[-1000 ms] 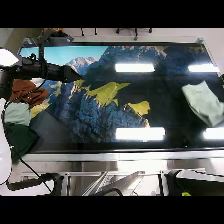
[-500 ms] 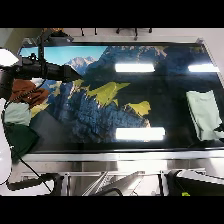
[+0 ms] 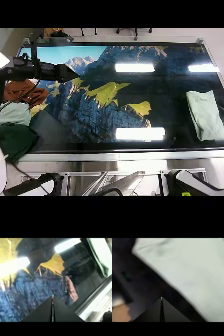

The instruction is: Fold the shirts.

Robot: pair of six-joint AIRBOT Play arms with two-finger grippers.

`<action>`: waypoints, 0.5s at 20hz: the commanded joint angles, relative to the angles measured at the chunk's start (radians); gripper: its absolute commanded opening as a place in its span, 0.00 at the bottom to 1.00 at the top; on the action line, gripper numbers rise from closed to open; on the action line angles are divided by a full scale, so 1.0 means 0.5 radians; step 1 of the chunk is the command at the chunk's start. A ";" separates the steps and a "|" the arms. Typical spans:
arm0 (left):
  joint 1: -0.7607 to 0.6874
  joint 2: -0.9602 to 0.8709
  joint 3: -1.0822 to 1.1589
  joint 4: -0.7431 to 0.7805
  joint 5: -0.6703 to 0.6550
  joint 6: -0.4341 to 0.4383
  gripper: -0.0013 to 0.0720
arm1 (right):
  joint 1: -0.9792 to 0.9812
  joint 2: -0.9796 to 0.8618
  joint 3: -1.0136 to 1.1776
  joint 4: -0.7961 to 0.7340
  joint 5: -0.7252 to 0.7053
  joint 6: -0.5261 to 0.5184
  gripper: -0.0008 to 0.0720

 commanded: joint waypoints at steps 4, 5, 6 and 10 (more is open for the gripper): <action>-0.020 0.671 -0.942 0.111 0.018 -0.008 0.04 | 1.036 0.296 -0.569 0.096 0.005 0.038 0.04; -0.020 0.771 -1.082 0.098 0.021 -0.008 0.04 | 1.160 0.315 -0.655 0.094 -0.011 0.038 0.04; -0.020 0.876 -1.214 0.105 0.029 -0.008 0.04 | 1.250 0.318 -0.709 0.090 -0.029 0.037 0.04; -0.019 1.154 -1.508 0.102 0.035 -0.062 0.04 | 1.402 0.310 -0.759 0.096 -0.040 0.037 0.04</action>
